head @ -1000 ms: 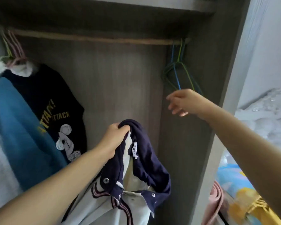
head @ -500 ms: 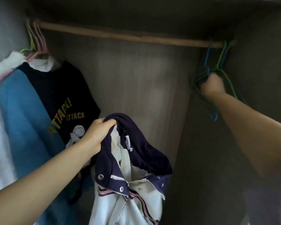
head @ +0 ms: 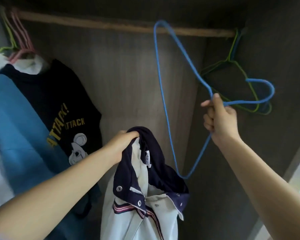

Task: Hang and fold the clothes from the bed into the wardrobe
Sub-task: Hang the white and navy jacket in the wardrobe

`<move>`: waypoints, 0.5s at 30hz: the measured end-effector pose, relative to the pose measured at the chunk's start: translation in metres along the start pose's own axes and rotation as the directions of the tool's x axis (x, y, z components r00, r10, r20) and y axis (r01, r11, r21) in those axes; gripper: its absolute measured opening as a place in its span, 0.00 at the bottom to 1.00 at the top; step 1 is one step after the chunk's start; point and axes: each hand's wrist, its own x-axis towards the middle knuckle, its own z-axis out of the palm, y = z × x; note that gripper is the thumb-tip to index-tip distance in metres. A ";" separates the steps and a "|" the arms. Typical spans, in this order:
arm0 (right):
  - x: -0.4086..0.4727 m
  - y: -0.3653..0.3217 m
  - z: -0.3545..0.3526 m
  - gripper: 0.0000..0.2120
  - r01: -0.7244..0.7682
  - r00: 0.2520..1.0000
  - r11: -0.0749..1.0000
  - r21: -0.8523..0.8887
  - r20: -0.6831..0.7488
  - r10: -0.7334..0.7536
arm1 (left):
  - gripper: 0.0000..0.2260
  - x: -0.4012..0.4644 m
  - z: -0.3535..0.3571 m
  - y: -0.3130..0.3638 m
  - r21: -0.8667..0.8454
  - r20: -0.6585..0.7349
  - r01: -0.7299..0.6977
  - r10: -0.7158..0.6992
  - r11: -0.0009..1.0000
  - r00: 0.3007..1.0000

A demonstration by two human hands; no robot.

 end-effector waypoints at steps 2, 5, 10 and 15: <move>-0.020 -0.019 0.010 0.21 0.026 0.998 0.984 0.174 -0.067 -0.014 | 0.08 0.001 -0.004 -0.004 -0.002 0.031 0.025 -0.025 1.000 0.999; -0.047 -0.028 0.020 0.22 0.057 0.994 0.935 0.349 -0.105 -0.022 | 0.10 -0.002 -0.011 -0.007 0.009 0.067 0.047 -0.048 0.999 0.997; -0.109 0.035 0.032 0.16 0.016 0.999 0.981 0.192 0.032 -0.022 | 0.09 -0.013 -0.024 0.014 -0.014 0.184 0.047 -0.043 0.999 0.982; -0.134 0.027 0.035 0.22 0.033 0.927 0.999 -0.021 0.373 -0.022 | 0.11 -0.002 -0.067 0.054 -0.051 0.146 0.060 -0.052 0.997 0.988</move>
